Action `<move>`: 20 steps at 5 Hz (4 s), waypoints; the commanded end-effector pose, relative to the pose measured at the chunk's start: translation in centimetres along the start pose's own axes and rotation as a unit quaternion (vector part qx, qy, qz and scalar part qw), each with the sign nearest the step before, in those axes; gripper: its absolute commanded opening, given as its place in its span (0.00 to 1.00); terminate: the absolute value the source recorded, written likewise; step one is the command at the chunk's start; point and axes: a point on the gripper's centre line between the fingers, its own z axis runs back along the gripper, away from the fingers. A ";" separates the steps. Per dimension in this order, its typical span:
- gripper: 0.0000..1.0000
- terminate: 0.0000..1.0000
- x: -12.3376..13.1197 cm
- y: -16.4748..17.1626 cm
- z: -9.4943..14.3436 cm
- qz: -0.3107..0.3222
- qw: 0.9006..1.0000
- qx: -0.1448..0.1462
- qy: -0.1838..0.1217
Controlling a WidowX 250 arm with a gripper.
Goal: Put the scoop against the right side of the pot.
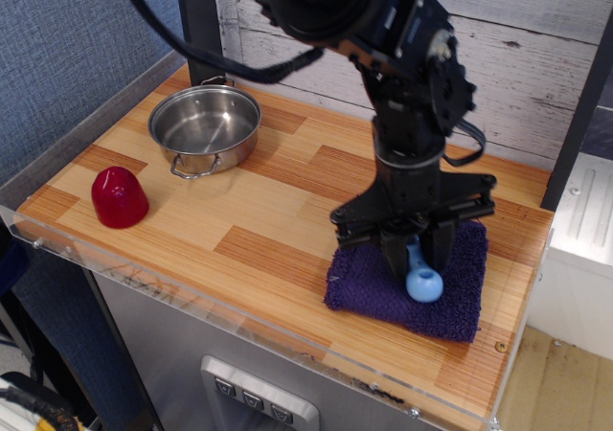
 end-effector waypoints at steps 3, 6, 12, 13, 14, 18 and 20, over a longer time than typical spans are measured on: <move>0.00 0.00 7.2 1.2 7.4 0.043 0.996 -0.043 -0.072; 0.00 0.00 13.9 3.9 5.2 0.100 0.992 -0.015 -0.081; 1.00 0.00 15.7 5.5 -0.4 0.150 0.986 0.039 -0.065; 1.00 0.00 15.5 5.5 -0.3 0.150 0.985 0.039 -0.069; 1.00 0.00 15.3 5.6 0.2 0.142 0.984 -0.039 -0.097; 1.00 0.00 15.1 4.1 5.3 0.140 0.979 -0.063 -0.131; 1.00 0.00 14.2 3.7 9.2 0.129 0.974 -0.129 -0.135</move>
